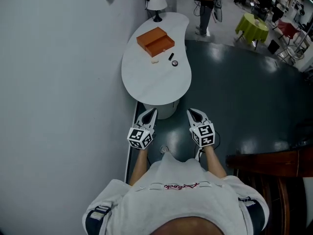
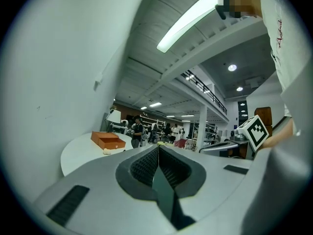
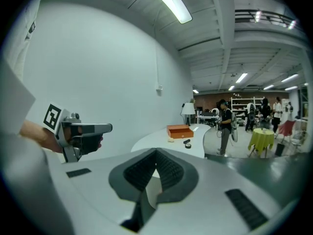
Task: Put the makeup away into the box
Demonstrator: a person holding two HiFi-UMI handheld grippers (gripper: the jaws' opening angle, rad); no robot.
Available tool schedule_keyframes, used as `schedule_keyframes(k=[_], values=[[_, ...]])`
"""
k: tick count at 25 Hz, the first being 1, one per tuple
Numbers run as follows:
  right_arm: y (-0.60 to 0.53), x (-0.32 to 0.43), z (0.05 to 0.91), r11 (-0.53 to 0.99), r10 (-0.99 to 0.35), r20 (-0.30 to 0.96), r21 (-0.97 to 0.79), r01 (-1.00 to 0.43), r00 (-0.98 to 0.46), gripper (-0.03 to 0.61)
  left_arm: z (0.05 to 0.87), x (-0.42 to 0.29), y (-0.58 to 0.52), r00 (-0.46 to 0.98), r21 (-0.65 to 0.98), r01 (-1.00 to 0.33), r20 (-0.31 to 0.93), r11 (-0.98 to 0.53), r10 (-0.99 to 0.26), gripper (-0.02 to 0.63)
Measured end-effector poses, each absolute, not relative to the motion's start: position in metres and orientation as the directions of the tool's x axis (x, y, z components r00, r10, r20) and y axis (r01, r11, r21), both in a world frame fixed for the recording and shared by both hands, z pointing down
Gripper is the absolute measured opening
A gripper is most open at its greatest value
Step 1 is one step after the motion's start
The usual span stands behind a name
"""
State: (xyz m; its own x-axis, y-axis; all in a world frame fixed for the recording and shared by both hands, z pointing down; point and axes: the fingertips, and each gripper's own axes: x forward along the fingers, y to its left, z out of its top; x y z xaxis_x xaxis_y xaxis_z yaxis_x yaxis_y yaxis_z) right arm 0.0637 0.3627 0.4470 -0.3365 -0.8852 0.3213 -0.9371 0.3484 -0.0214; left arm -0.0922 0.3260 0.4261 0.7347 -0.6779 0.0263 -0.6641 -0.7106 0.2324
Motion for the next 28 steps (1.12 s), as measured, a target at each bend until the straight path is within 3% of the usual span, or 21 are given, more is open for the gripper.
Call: schedule_keyframes(k=[11, 28], values=[[0.274, 0.028, 0.444, 0.308, -0.905, 0.309, 0.006, -0.951, -0.291, 0.020, 0.428, -0.133, 0.232, 0.754, 0.241, -0.638, 0.004, -0.732, -0.656, 0.012], [0.251, 0.036, 0.467, 0.215, -0.919, 0.338, 0.004, -0.977, -0.201, 0.020, 0.448, -0.115, 0.190, 0.827, 0.261, -0.546, 0.015, -0.796, -0.563, 0.012]])
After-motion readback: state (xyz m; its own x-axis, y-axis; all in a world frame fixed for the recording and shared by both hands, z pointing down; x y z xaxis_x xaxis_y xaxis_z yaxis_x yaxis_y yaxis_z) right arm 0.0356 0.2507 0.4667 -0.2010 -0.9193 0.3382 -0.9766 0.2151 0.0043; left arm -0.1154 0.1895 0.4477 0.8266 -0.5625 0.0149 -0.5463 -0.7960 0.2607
